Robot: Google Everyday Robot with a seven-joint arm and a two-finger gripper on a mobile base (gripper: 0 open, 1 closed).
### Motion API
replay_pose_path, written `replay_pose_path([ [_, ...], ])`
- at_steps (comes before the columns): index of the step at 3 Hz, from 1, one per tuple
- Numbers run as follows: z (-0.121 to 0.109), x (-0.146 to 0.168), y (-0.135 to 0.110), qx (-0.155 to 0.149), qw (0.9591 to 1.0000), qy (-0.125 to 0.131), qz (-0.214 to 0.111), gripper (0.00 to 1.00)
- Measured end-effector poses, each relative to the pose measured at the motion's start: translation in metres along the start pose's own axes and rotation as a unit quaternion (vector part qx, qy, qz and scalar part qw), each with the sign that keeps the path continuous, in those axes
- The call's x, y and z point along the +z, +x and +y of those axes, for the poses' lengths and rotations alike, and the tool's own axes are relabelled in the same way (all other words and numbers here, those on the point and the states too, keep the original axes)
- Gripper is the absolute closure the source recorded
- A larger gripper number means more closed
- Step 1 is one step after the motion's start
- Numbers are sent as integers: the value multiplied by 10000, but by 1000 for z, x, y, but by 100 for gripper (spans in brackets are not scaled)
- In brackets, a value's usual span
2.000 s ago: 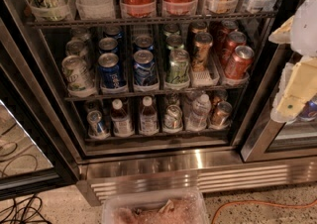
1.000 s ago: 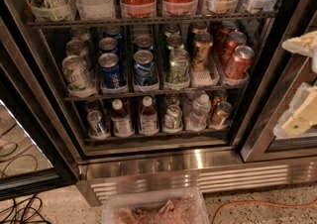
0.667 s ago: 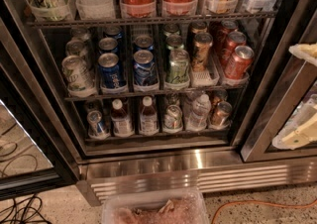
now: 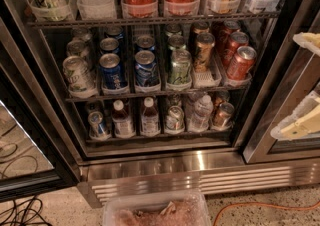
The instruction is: Pick orange can from top shelf of fridge
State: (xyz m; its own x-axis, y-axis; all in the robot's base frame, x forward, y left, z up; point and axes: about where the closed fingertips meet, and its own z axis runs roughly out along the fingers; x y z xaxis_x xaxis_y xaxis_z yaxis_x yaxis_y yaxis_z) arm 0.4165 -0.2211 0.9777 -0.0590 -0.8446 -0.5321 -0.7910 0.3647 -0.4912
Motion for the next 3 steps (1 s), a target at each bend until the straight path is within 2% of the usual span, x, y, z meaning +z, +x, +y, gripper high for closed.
replay_pose_path([
  [1,-3,1,-2,286,9988,292,-273,0],
  [2,9,13,17,681,9921,871,-596,0],
  [3,-5,2,21,689,9861,1354,-679,0],
])
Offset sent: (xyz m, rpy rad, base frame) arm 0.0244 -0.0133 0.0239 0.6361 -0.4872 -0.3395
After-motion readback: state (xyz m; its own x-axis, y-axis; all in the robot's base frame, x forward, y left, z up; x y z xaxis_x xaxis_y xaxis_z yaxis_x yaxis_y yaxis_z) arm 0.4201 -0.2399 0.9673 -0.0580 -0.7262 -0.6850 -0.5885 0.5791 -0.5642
